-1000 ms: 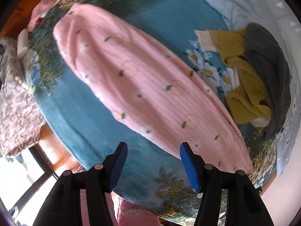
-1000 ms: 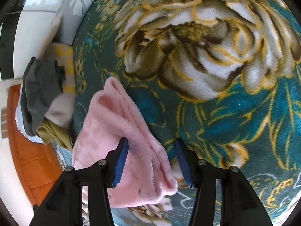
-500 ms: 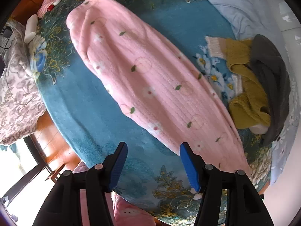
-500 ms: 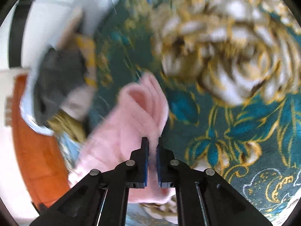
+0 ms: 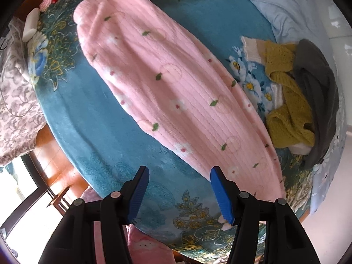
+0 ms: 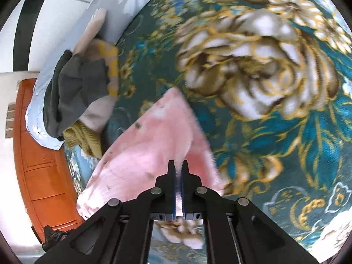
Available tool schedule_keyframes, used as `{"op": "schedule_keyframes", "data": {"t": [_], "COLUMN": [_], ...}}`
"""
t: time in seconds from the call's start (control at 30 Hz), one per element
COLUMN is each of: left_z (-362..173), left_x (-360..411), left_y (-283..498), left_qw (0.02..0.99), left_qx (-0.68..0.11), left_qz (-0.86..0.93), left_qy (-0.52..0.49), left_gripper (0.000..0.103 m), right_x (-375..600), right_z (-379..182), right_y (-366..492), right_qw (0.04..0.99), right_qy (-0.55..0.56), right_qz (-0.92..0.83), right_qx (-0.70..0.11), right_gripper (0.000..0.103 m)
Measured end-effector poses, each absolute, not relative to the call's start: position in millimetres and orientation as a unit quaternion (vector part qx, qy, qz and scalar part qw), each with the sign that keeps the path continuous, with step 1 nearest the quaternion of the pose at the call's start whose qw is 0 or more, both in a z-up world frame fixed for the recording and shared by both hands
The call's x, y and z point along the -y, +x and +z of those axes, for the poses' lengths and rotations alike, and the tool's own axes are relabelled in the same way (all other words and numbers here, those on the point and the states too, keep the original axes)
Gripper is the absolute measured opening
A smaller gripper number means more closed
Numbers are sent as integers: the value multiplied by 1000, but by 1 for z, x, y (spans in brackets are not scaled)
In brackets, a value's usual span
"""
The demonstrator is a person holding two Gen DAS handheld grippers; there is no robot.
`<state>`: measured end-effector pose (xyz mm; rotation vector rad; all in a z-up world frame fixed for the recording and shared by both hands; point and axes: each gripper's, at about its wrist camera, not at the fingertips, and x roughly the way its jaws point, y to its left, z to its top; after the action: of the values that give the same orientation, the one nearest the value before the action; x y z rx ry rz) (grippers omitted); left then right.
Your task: Fold clothes
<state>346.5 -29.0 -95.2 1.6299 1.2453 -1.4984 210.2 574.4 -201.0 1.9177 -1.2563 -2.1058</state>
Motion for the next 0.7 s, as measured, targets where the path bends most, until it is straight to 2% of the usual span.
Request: {"op": "schedule_keyframes", "data": {"t": [0.1,0.2,0.27,0.43,0.53,0.6,0.7], "left_z": [-100,-102,-105,-111,-115,-118,-123], "left_x": [29,33,37,44,48,48,45], "left_y": [343,341,343,353,360,363,363], "left_qw": [290,289,293,306,316,320,321], "left_qx": [-471,-466,-468,-474,-480,-484,-485], "left_qz": [-560,-560,-554,-539,-530,-525,-520], "left_qy": [617,621,623,625,623,622,625], "left_gripper": [62,62,62,62,62,62,62], "right_x": [-549,-549,-556,-558,-569,-576,-584], "right_z": [-169,-124,-134,-230,-239,-241,-240], "right_y": [187,183,184,197,211,221,238], "right_qw": [74,166,137,10,-11,-19,-23], "right_qy": [593,495,513,662,652,648,640], "right_qz": [-687,-716,-725,-660,-656,-654,-642], "right_qx": [412,464,440,355,380,391,421], "right_gripper": [3,3,3,7,8,21,25]}}
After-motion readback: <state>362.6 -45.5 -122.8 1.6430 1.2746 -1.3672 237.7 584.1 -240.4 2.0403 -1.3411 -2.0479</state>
